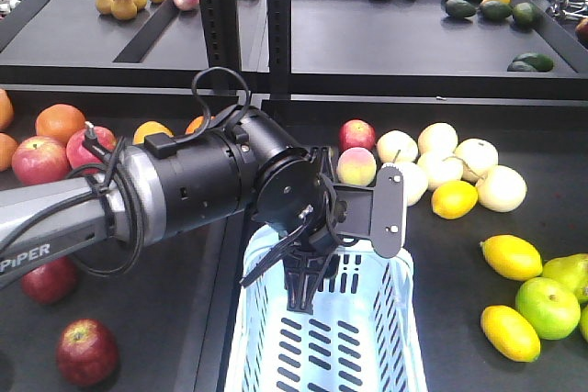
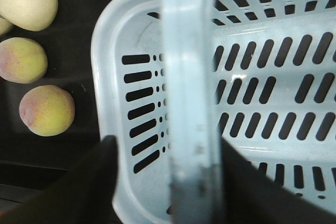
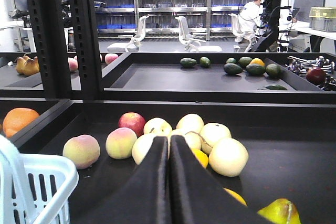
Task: Pick three apples into basket with both arms
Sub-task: 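Reach the left gripper over the light-blue basket handle, then close the left gripper on the basket handle and lift it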
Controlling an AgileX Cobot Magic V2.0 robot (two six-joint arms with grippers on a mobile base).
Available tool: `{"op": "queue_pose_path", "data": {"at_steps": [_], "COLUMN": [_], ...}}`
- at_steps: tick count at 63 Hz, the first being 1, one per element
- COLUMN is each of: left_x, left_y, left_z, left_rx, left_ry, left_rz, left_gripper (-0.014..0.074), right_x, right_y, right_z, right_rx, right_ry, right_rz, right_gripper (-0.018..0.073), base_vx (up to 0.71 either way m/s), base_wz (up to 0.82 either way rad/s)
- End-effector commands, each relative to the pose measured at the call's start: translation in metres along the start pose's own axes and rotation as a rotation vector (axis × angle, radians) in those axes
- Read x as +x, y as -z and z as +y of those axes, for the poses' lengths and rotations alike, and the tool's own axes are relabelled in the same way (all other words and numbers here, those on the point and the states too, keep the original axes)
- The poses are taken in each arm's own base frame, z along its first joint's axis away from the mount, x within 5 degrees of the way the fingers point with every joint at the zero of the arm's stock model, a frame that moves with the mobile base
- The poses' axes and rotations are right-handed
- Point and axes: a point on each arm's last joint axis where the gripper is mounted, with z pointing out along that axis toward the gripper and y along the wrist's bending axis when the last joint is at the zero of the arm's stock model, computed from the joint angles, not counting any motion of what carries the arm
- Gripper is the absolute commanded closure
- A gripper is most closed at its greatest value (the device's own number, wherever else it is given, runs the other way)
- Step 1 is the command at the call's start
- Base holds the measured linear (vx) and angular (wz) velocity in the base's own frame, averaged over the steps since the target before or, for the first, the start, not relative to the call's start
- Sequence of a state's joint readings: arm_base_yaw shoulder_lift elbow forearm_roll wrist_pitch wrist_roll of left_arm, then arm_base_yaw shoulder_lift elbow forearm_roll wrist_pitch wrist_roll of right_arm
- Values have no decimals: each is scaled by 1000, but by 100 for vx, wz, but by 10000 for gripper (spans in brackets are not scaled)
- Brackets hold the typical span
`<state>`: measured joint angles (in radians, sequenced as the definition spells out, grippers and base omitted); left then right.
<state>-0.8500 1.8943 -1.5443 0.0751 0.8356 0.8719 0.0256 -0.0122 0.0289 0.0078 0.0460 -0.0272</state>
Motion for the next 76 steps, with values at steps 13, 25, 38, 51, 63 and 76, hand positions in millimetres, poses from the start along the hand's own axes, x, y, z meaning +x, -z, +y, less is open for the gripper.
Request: {"op": "queue_pose_path", "data": {"at_steps": [13, 25, 38, 51, 63, 76], "left_x": [-7, -4, 2, 9, 21, 41], "left_y": [27, 31, 69, 133, 195, 254], "left_z": [8, 10, 19, 20, 13, 0], "left_rx": [-71, -93, -222, -367, -492, -631], "left_ry": [16, -5, -9, -17, -1, 49], "left_rz": [-58, -30, -18, -81, -146, -186], "left_gripper": [605, 604, 604, 604, 604, 604], "right_x": [-3, -3, -3, -3, -3, -3], "right_y": [0, 0, 0, 0, 0, 0], "right_z": [0, 0, 0, 0, 0, 0], "right_rx": [5, 5, 5, 5, 5, 5], "right_ry": [7, 7, 7, 7, 7, 7], "right_rz": [-68, -68, -67, -67, -67, -67], "right_gripper": [568, 568, 568, 568, 568, 568], "base_vx": [0, 0, 0, 0, 0, 0], "base_wz": [0, 0, 0, 0, 0, 0]}}
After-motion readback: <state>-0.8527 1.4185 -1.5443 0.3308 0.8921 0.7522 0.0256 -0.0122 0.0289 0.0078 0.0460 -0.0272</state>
